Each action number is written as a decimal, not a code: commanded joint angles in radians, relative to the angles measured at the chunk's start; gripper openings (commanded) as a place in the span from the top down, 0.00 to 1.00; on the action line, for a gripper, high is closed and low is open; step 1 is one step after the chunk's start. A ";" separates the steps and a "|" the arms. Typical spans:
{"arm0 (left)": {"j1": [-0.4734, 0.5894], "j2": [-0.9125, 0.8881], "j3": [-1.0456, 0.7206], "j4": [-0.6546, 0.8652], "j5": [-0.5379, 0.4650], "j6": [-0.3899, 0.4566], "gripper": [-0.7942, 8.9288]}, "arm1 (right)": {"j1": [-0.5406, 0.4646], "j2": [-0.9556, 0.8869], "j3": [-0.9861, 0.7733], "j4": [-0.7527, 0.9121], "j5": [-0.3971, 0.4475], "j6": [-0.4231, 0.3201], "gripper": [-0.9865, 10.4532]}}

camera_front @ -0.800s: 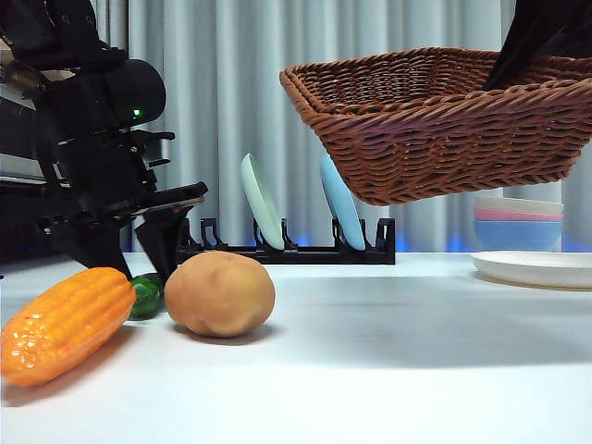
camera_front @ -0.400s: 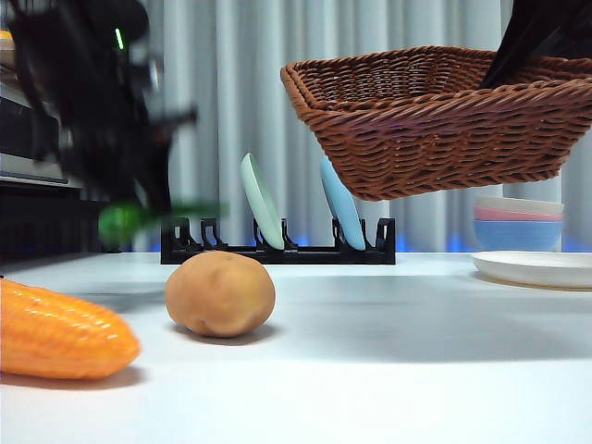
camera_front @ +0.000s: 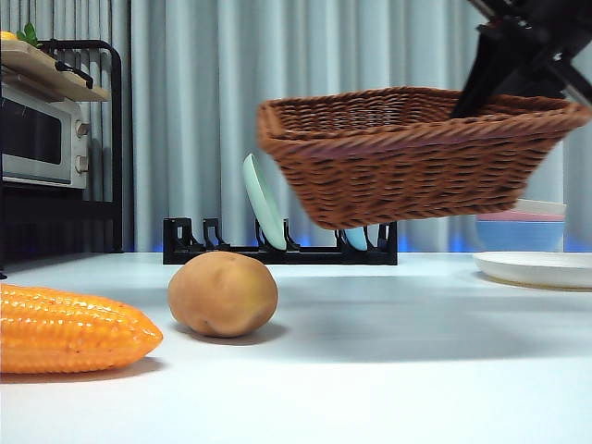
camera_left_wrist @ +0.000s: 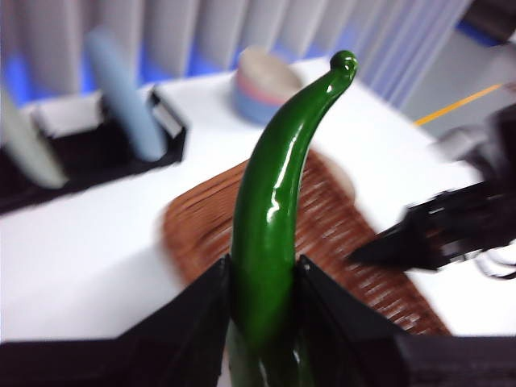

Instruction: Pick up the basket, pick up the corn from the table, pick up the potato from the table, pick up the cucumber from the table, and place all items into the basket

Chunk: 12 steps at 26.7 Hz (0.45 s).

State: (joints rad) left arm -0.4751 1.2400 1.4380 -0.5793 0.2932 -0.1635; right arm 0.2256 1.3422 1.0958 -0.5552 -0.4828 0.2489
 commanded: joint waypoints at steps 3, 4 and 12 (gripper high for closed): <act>-0.130 0.100 -0.021 -0.018 -0.136 -0.021 0.93 | 0.048 0.001 0.008 0.045 -0.017 0.065 0.93; -0.148 0.120 -0.021 -0.018 -0.153 -0.024 0.93 | 0.056 0.001 0.007 0.051 -0.018 0.075 0.93; -0.254 0.333 -0.021 -0.038 -0.215 -0.046 0.92 | 0.075 0.001 0.007 0.053 -0.050 0.081 0.93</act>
State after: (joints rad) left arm -0.7273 1.5650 1.4197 -0.6167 0.0853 -0.2073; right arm 0.2962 1.3434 1.0958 -0.5220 -0.5175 0.3134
